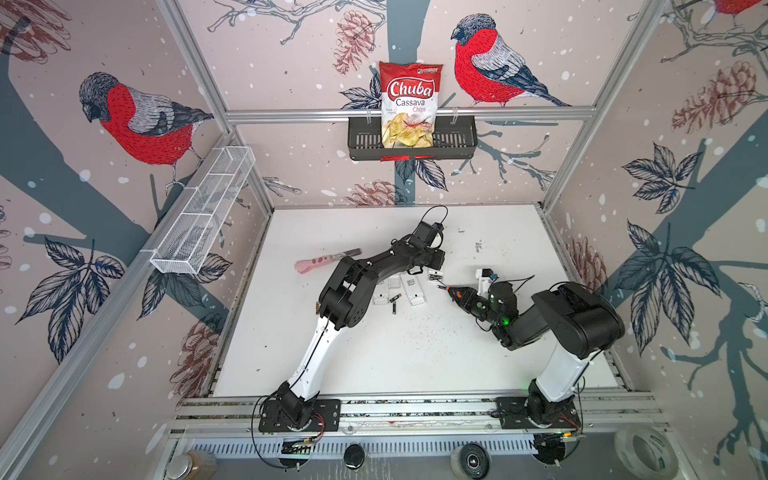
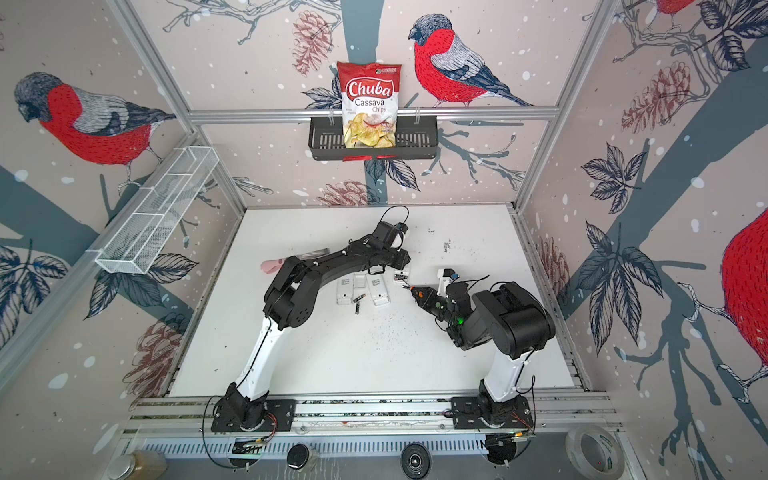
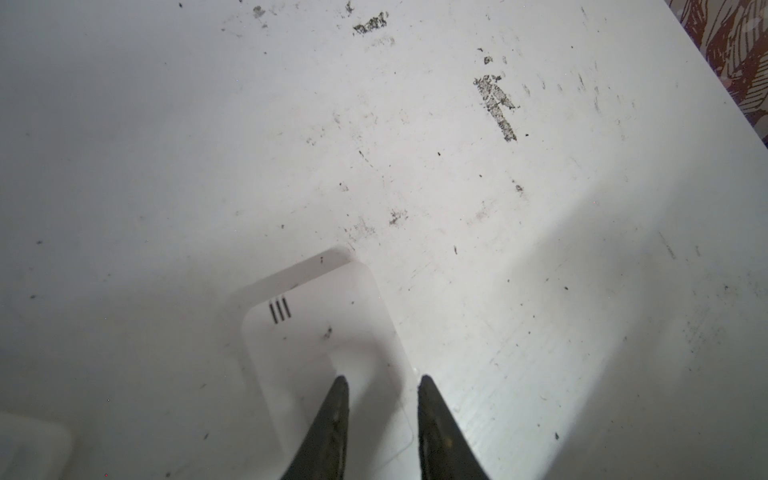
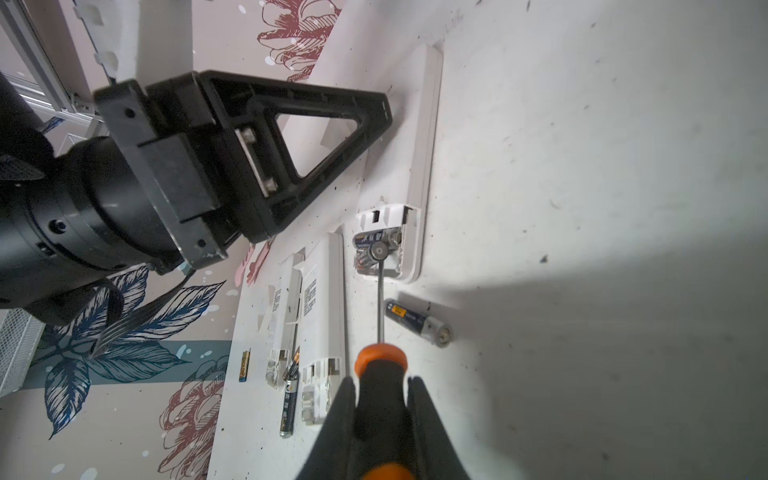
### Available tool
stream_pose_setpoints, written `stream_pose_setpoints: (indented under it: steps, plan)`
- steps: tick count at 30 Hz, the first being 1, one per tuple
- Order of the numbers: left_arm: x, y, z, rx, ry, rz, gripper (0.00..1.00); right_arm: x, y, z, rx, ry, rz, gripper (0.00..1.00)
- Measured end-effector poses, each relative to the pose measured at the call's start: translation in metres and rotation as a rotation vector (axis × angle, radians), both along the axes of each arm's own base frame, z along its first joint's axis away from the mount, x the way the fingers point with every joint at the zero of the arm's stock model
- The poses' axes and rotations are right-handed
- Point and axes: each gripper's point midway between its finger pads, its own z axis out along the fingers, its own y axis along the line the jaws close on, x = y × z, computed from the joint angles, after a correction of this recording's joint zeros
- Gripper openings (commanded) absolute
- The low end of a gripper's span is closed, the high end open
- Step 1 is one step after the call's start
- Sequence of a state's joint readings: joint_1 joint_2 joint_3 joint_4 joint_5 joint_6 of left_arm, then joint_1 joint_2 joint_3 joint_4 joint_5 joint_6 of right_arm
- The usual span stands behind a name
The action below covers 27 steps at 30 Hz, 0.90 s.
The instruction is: Unload the batteries from the remote control
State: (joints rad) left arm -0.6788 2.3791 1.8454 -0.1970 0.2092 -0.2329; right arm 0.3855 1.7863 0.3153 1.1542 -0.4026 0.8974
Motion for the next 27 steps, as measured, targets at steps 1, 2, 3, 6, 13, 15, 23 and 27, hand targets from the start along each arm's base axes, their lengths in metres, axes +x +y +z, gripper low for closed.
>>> stream_pose_setpoints:
  steps: [1, 2, 3, 6, 13, 15, 23, 27]
  plan:
    - [0.0, 0.001, 0.0, 0.0, 0.0, 0.001, 0.3, 0.0, 0.0, 0.0, 0.002, 0.0, -0.001, 0.0]
    - [0.001, 0.001, 0.0, 0.0, 0.0, 0.001, 0.3, 0.001, 0.0, -0.001, 0.006, -0.001, 0.002, 0.0]
    - [0.001, 0.001, 0.0, -0.001, 0.001, 0.001, 0.3, 0.001, 0.001, -0.001, 0.011, 0.002, 0.002, 0.0]
    - [0.001, 0.001, 0.0, -0.004, 0.003, -0.001, 0.29, 0.002, 0.0, -0.002, 0.023, 0.001, 0.003, 0.0]
    - [0.0, 0.0, -0.001, -0.011, 0.008, -0.007, 0.29, 0.004, -0.002, 0.0, 0.033, -0.006, -0.006, 0.0]
    - [0.0, 0.001, -0.001, -0.014, 0.009, -0.009, 0.29, 0.004, -0.002, 0.002, 0.034, -0.01, -0.007, 0.0]
    - [0.001, 0.002, 0.0, -0.02, 0.012, -0.007, 0.29, 0.004, 0.002, 0.007, 0.044, -0.029, 0.007, 0.0]
    - [0.002, 0.003, -0.001, -0.021, 0.013, -0.004, 0.29, 0.005, 0.004, 0.009, 0.047, -0.037, 0.011, 0.0]
